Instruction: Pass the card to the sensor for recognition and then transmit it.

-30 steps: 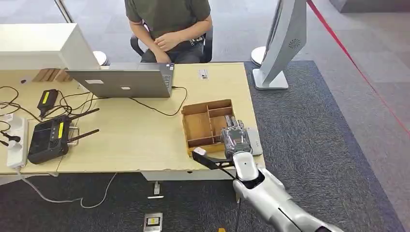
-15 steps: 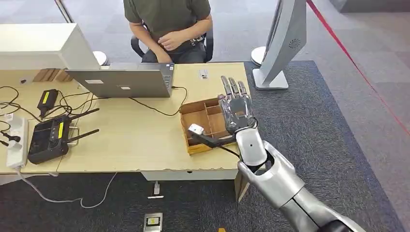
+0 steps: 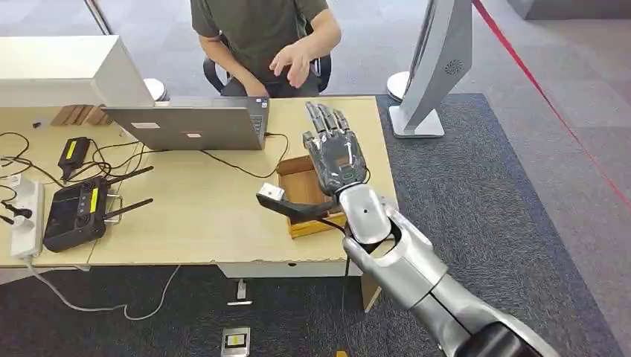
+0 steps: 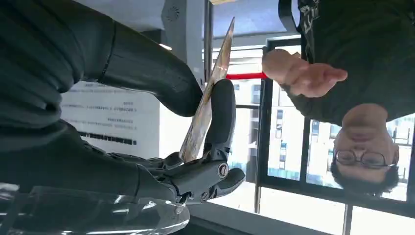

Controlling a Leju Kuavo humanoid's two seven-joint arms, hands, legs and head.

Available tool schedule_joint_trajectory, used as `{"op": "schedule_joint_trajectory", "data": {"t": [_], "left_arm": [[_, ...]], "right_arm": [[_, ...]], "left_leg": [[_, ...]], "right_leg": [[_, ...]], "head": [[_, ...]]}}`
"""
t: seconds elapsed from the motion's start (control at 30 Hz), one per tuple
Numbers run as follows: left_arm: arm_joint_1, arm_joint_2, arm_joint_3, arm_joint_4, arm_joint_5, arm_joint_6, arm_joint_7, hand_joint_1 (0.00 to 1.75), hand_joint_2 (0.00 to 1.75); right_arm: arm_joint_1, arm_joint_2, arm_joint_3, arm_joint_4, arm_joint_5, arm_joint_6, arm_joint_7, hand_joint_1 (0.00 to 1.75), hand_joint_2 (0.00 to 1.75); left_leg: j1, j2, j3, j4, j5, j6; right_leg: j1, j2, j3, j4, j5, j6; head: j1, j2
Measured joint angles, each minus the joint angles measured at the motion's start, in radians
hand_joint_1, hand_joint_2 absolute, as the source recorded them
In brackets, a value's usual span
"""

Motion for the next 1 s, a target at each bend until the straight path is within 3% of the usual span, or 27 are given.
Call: {"op": "schedule_joint_trajectory", "data": {"t": [0.1,0.3,0.9,1.0], "left_arm": [[0.000,0.000,0.000,0.000,0.007,0.001,-0.001,0.00,0.00],[0.000,-0.002,0.000,0.000,0.026,0.005,0.035,0.00,0.00],[0.002,-0.005,0.000,0.000,0.043,0.014,0.057,0.00,0.00],[0.002,-0.007,0.000,0.000,0.051,0.035,0.031,0.00,0.00]], "right_arm": [[-0.020,0.016,0.007,0.029,-0.060,0.002,-0.007,1.75,1.75],[-0.099,0.081,0.008,0.139,-0.329,0.001,0.006,1.75,1.75],[-0.153,0.129,0.014,0.279,-0.346,0.006,0.047,1.75,1.75],[-0.155,0.128,0.018,0.290,-0.338,0.006,0.060,1.75,1.75]], "left_leg": [[0.000,0.000,-0.001,0.000,0.000,0.000],[0.000,0.000,-0.001,0.000,0.000,-0.001],[0.001,0.000,-0.001,0.000,0.000,-0.001],[0.001,0.000,-0.001,0.000,0.000,-0.001]], "right_leg": [[0.000,0.000,0.000,0.000,0.000,0.000],[0.000,0.000,-0.001,0.000,0.000,0.000],[0.000,0.000,-0.001,0.000,0.000,0.000],[0.000,0.000,-0.001,0.000,0.000,0.000]], "head": [[0.000,0.000],[0.000,0.000],[0.000,0.000],[0.000,0.000]]}}
